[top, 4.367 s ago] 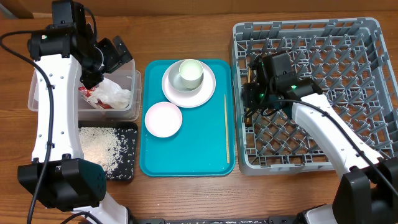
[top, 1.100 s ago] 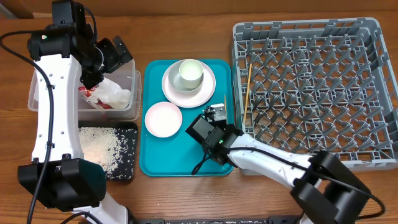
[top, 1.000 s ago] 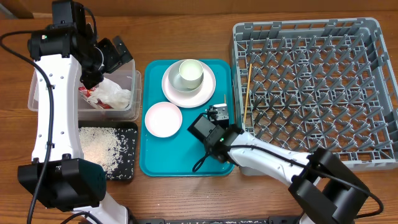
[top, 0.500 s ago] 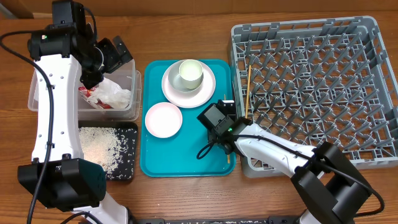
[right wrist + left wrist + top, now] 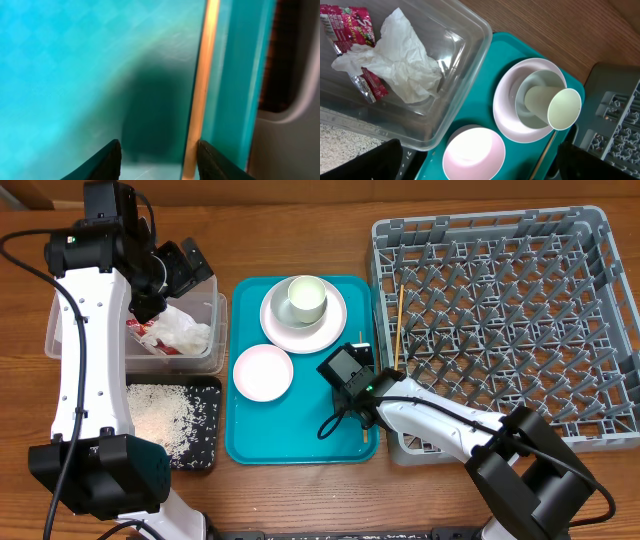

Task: Sort waste into correct bins and load items into the dishwasher
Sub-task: 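Move right gripper to the remaining chopstick at tray edge and grasp, then lift the second chopstick with right gripper and carry over rack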

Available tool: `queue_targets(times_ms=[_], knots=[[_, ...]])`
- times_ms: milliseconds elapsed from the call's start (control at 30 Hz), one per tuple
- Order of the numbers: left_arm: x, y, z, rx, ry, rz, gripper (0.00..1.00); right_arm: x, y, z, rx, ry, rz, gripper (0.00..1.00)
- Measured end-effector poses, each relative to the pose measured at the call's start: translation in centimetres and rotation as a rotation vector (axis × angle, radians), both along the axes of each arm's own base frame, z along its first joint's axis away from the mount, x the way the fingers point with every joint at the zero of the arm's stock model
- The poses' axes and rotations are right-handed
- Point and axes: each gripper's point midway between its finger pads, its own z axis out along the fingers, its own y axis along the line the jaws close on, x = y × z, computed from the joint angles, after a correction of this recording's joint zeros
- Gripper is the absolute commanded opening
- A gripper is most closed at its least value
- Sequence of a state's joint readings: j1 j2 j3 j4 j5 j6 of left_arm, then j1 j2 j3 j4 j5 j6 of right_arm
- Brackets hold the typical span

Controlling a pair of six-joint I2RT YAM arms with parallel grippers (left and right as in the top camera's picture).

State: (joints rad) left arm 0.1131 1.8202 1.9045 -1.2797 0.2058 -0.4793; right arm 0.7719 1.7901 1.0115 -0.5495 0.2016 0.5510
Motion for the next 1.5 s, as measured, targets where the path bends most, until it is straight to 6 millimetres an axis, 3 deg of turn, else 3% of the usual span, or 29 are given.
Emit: queue_targets(times_ms=[200, 833, 1067, 1100, 1133, 1167, 1500], knots=[[0.0, 0.0, 0.0, 0.000, 0.000, 0.000, 1.00, -0.6, 0.2, -0.2, -0.001, 0.028, 0.054, 0.33], [0.0, 0.0, 0.0, 0.000, 0.000, 0.000, 1.00, -0.9, 0.2, -0.3, -0.004, 0.041, 0.071, 0.10], [0.0, 0.0, 0.0, 0.000, 0.000, 0.000, 1.00, 0.3, 0.4, 0.9, 0.010, 0.028, 0.051, 0.10], [0.0, 0.0, 0.0, 0.000, 0.000, 0.000, 1.00, 0.5, 0.4, 0.9, 0.013, 0.025, 0.047, 0.14], [0.0, 0.0, 0.0, 0.000, 0.000, 0.000, 1.00, 0.5, 0.3, 1.0, 0.014, 0.026, 0.045, 0.25], [0.0, 0.0, 0.0, 0.000, 0.000, 0.000, 1.00, 0.5, 0.3, 1.0, 0.015, 0.027, 0.042, 0.28], [0.0, 0.0, 0.0, 0.000, 0.000, 0.000, 1.00, 1.0, 0.7, 1.1, 0.032, 0.006, 0.047, 0.27]])
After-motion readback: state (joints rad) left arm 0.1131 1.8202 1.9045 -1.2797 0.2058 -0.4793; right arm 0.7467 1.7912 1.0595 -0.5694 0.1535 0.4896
